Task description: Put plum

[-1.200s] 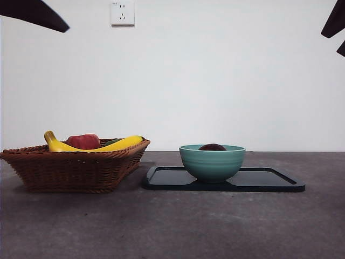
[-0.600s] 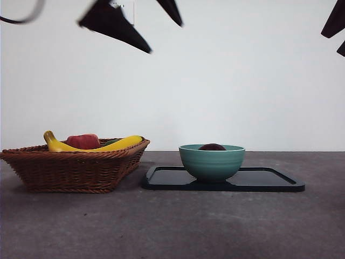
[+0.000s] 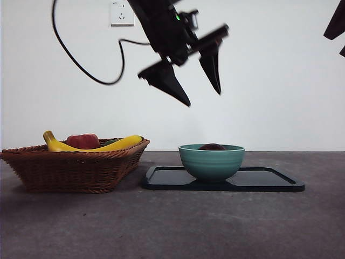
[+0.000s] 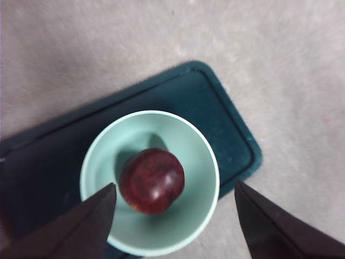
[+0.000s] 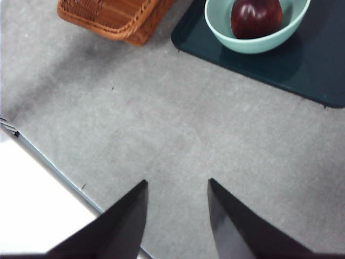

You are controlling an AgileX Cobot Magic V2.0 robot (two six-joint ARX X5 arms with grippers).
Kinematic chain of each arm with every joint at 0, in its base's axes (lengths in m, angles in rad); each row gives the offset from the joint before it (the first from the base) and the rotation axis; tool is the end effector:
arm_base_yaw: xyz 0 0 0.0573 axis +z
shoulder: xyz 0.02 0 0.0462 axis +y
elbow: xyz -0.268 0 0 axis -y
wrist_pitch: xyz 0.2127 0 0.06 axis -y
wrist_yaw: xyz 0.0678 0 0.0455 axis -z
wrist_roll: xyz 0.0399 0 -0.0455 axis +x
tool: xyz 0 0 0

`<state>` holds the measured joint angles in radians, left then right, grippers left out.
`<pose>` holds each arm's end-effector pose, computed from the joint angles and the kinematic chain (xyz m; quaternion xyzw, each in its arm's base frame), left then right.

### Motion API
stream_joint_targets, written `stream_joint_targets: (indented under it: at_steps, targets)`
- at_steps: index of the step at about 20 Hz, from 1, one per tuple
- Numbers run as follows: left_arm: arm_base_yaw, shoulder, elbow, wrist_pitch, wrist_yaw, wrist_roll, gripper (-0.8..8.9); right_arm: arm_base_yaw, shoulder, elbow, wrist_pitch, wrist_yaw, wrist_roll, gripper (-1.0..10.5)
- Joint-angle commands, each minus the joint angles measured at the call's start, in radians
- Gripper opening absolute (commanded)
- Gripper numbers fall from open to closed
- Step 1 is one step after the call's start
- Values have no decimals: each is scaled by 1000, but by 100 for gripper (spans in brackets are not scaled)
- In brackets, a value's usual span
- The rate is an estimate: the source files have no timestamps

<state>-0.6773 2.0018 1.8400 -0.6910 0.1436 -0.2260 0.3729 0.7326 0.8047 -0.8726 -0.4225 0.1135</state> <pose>0.3254 -0.2690 0.2911 0.0142 0.4374 -0.3160 0.8418 0.0882 0.0521 0.2831 0.0578 0.4091 0.3340 0.8472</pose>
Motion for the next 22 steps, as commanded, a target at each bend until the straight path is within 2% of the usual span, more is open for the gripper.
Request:
stream_joint_targets:
  at_steps: [1, 7, 22]
  targets:
    - [-21, 67, 40, 16, -26, 14, 344, 5, 4, 3, -1, 1, 13, 178]
    - [-43, 153, 40, 41, -112, 35, 344, 6, 4, 3, -14, 1, 9, 178]
    - [-58, 242, 40, 86, -116, 34, 351, 5, 4, 3, -11, 3, -10, 178]
